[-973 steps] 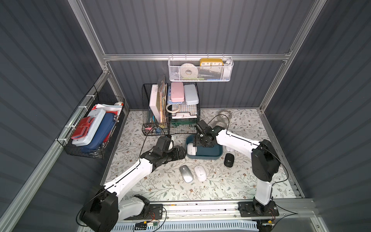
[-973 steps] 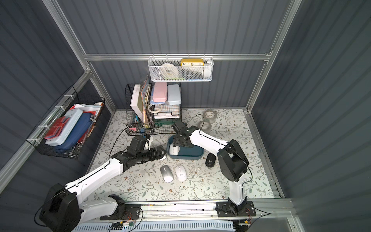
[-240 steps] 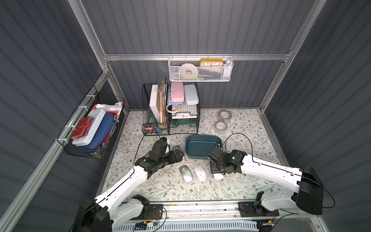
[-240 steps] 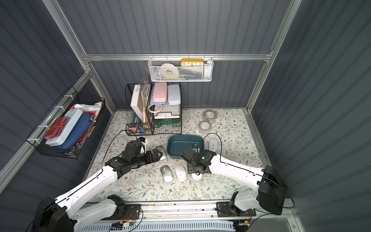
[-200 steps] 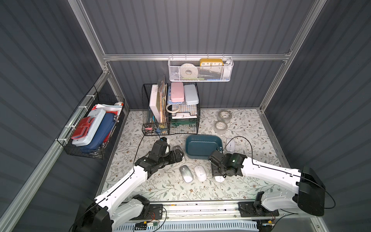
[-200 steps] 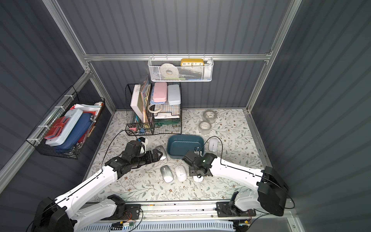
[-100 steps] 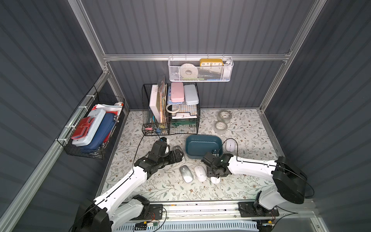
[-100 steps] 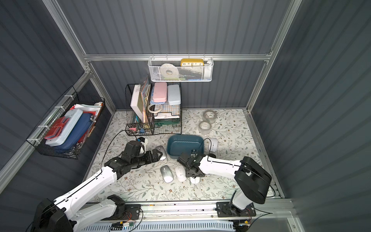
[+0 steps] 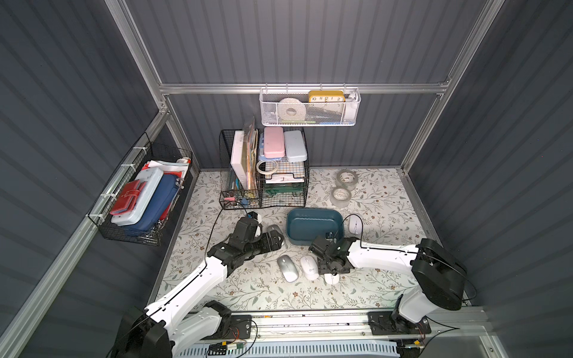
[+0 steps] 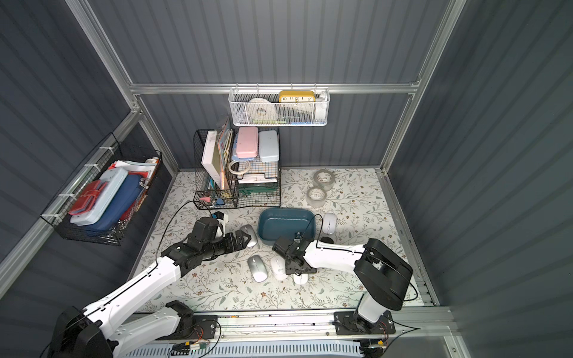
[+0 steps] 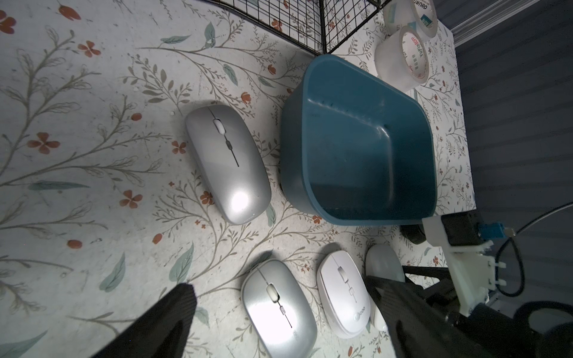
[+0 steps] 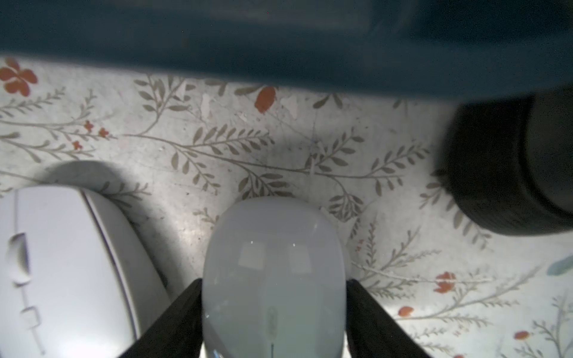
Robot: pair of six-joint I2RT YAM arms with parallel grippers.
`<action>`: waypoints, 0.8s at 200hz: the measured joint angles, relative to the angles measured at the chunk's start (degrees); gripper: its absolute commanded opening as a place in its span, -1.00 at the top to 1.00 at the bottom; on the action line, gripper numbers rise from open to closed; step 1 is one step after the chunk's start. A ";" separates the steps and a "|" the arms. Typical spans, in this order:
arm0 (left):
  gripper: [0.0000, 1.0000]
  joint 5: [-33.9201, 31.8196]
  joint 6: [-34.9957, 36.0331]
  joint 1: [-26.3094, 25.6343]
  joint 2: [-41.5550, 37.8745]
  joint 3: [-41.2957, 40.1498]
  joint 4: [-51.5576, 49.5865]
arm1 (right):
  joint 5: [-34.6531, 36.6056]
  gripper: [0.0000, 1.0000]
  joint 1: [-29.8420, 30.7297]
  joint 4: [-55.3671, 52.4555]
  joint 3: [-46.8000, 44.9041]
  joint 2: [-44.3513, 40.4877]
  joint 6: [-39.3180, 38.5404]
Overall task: Take out the mouse from the storage box
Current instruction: Place the mouse at the center of the board.
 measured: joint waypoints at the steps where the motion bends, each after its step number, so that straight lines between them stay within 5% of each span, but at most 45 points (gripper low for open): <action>1: -0.99 0.00 0.00 0.00 0.00 0.00 0.02 | 0.02 -0.50 0.00 0.00 0.00 0.00 -0.02; 49: -0.99 -0.50 0.20 0.00 0.28 0.85 -2.03 | 2.84 -0.54 0.02 -5.92 3.04 -2.95 -0.66; 110: -0.99 -3.72 3.54 0.00 -0.46 11.98 -9.05 | 10.75 -0.62 0.02 -16.65 11.21 -17.55 -3.26; 160: -0.99 -8.92 4.46 0.00 -5.92 13.14 -11.87 | 16.70 -0.71 0.04 -17.31 9.25 -28.94 -4.81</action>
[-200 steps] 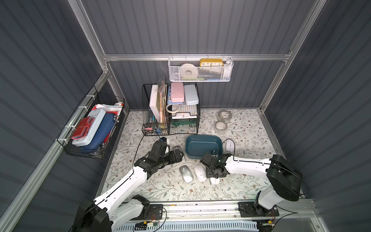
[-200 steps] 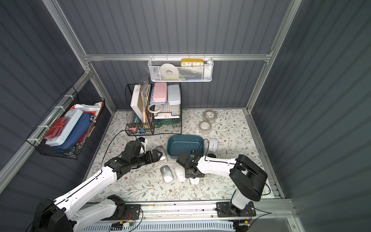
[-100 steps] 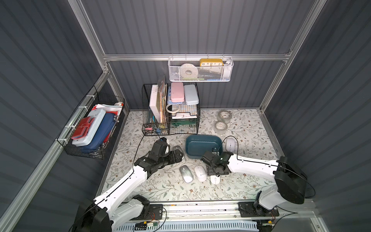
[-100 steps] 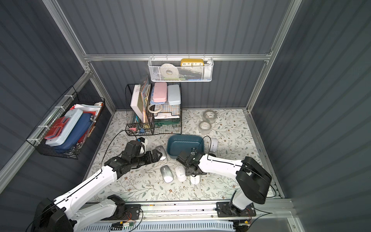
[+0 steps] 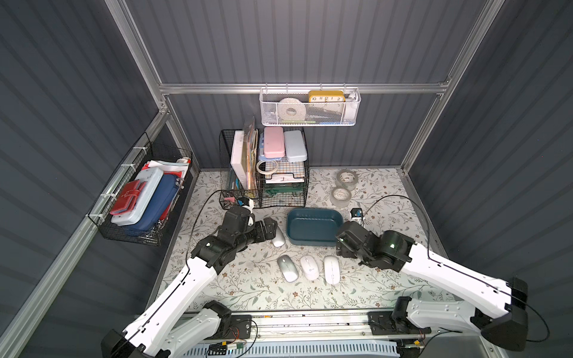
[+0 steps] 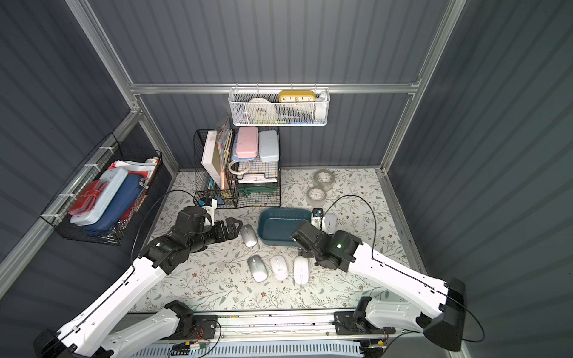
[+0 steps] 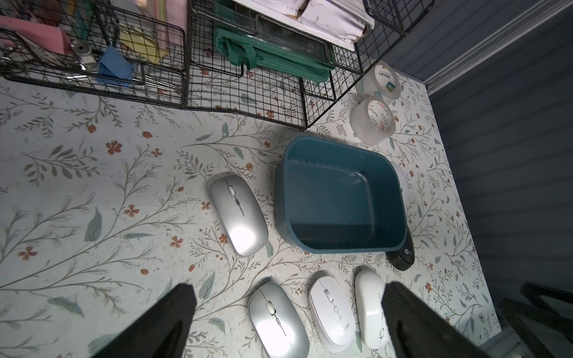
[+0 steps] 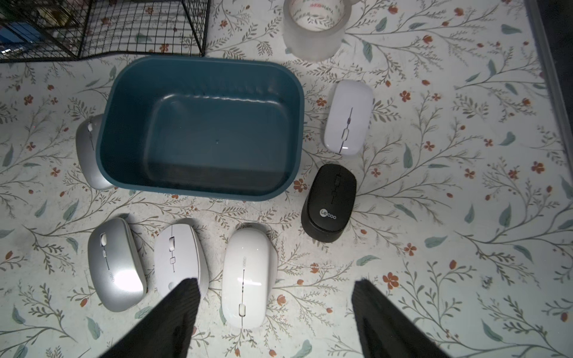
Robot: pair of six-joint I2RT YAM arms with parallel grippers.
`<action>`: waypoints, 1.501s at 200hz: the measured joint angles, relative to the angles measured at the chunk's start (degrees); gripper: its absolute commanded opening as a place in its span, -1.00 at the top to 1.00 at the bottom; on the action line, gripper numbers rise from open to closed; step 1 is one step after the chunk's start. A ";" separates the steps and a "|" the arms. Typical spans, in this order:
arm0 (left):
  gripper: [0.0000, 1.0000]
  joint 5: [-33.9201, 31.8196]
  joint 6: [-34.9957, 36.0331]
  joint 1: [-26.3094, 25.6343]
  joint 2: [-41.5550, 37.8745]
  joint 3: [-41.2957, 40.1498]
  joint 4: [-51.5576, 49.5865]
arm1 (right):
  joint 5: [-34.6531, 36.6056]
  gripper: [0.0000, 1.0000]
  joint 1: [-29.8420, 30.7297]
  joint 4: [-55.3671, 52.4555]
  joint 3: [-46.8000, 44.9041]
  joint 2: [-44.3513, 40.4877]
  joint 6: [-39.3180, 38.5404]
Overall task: Take out the mouse from the storage box
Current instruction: Place the mouse at the center of the board, then reset both arms
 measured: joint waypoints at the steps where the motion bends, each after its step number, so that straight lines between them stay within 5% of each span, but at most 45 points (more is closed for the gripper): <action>1: -0.99 -0.04 -0.02 0.00 -0.09 -0.02 0.00 | 0.07 -0.71 -0.02 0.11 -0.13 -0.20 -0.04; 87: -0.99 -18.14 -6.10 0.00 -10.88 -4.02 -3.96 | 7.91 -0.98 -0.02 7.87 -6.64 -10.80 -3.43; 169: -0.99 -36.87 -4.61 0.00 3.06 -6.27 -0.24 | 19.23 -0.98 -0.76 16.28 -14.64 -22.34 -9.35; 220: -0.99 -38.93 11.19 0.87 2.75 -15.52 21.70 | 26.86 -0.98 -4.55 31.10 -24.59 -28.52 -20.35; 262: -0.99 -36.04 20.94 10.67 9.97 -18.29 35.78 | 20.81 -0.98 -20.55 39.30 -25.31 -23.67 -25.18; 300: -0.99 -35.28 29.68 12.48 20.90 -20.85 51.21 | 19.19 -0.98 -24.63 45.20 -25.31 -16.50 -30.93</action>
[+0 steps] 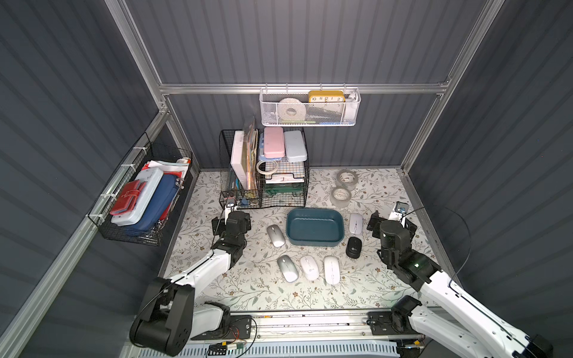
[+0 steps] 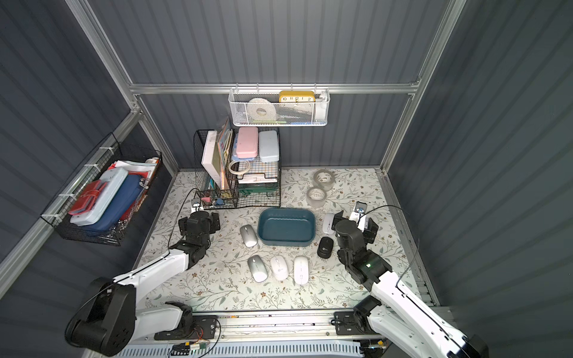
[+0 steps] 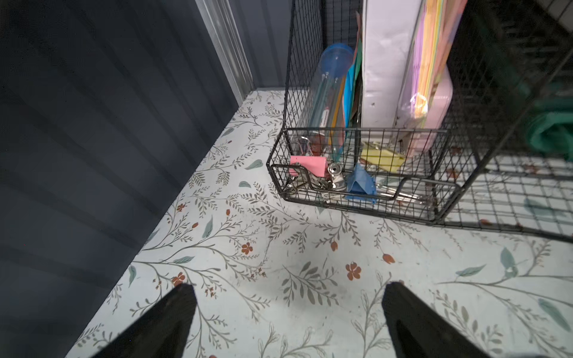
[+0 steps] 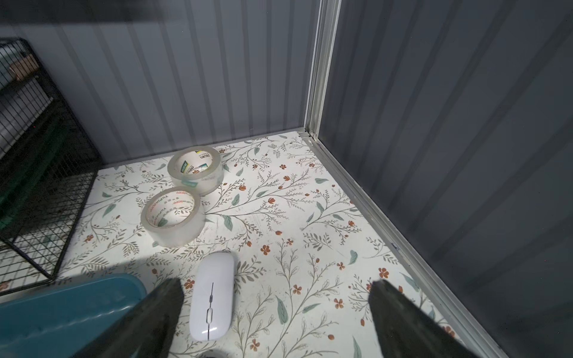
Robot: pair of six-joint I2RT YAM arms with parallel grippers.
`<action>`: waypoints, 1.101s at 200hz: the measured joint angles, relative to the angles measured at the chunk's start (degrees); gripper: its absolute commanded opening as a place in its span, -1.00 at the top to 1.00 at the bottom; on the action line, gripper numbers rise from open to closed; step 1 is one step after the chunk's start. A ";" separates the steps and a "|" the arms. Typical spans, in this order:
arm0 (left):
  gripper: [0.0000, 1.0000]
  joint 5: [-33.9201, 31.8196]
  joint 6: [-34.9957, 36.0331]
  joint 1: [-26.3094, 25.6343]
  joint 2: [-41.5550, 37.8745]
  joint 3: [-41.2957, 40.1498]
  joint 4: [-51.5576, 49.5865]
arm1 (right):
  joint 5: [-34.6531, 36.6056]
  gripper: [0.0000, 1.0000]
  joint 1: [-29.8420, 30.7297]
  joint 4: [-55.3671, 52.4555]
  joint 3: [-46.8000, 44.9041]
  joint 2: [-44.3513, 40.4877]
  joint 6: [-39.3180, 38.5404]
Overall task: Take out the mouse from the storage box
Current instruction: Reset both arms
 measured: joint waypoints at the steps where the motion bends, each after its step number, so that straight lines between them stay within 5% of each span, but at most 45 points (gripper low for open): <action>1: -0.99 0.15 0.37 0.11 0.48 -0.24 0.74 | -0.02 -0.98 -0.07 0.09 0.00 0.11 -0.04; 92: -0.99 16.74 4.92 8.72 21.94 -10.19 37.33 | -1.73 -0.98 -9.03 17.81 -3.58 10.25 -10.62; 182: -0.99 17.77 2.25 10.88 22.82 -5.40 35.65 | -10.93 -0.98 -16.74 53.24 -16.92 31.52 -18.23; 220: -0.99 17.77 1.92 10.88 22.82 -5.40 35.36 | -21.57 -0.98 -21.92 66.10 -16.94 38.77 -18.51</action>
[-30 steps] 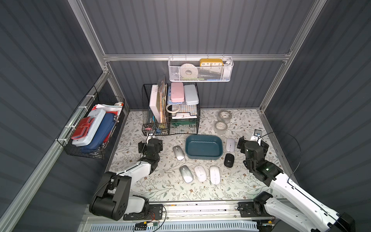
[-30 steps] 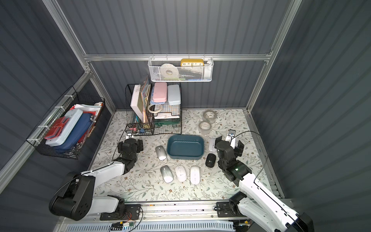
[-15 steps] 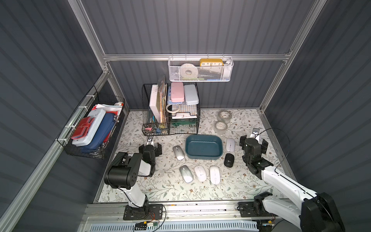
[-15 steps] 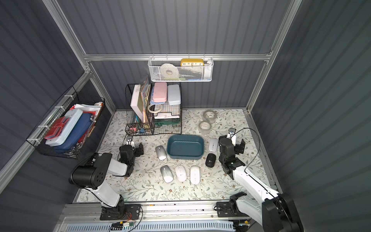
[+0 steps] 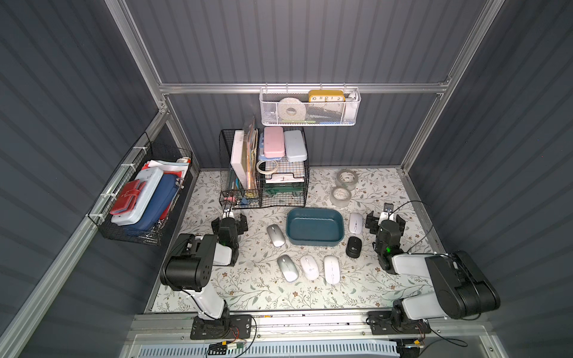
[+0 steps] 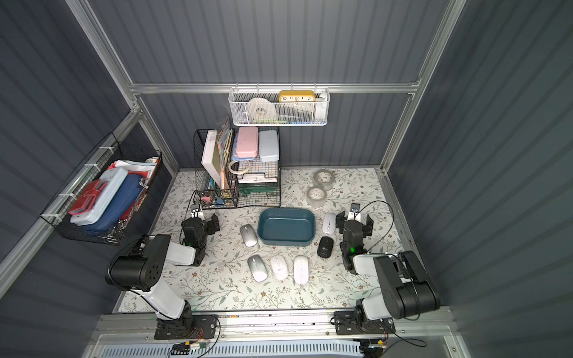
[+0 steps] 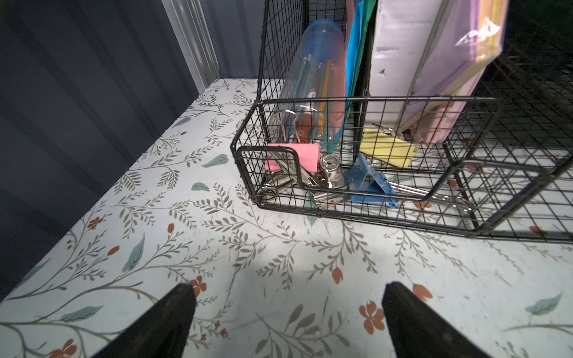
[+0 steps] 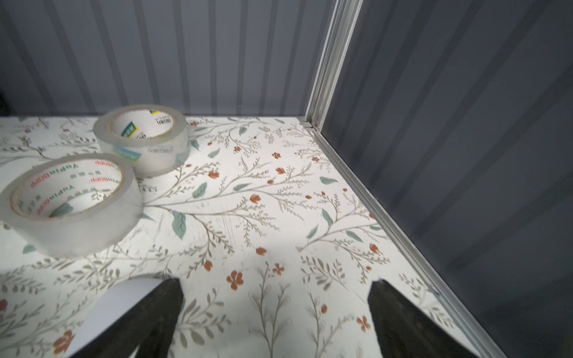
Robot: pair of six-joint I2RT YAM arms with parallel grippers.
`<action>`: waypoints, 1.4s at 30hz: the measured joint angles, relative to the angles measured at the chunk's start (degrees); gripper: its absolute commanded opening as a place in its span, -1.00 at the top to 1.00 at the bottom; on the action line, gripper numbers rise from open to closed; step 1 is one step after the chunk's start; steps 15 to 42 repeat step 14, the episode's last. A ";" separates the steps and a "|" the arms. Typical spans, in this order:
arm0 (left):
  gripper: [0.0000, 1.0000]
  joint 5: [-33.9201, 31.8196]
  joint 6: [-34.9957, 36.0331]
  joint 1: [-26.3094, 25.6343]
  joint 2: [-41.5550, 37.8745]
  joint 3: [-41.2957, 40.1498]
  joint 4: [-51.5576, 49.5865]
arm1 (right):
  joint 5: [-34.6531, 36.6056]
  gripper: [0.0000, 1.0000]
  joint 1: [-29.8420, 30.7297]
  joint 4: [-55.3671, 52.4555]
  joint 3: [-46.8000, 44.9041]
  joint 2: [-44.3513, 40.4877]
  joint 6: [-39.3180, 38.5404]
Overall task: Take out the mouse from the storage box
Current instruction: Reset both arms
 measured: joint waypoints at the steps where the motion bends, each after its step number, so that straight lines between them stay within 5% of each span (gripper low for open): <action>1: -0.99 0.02 -0.02 0.00 0.00 -0.02 -0.02 | -1.51 -0.98 -1.22 1.09 0.00 1.33 0.52; 10: -0.99 0.15 -0.07 0.09 0.00 0.11 -0.61 | -7.10 -0.98 -4.37 3.45 0.22 3.06 3.13; 42: -0.99 0.35 -0.26 0.66 0.00 0.17 -1.29 | -6.91 -0.98 -4.37 2.82 1.68 3.13 3.82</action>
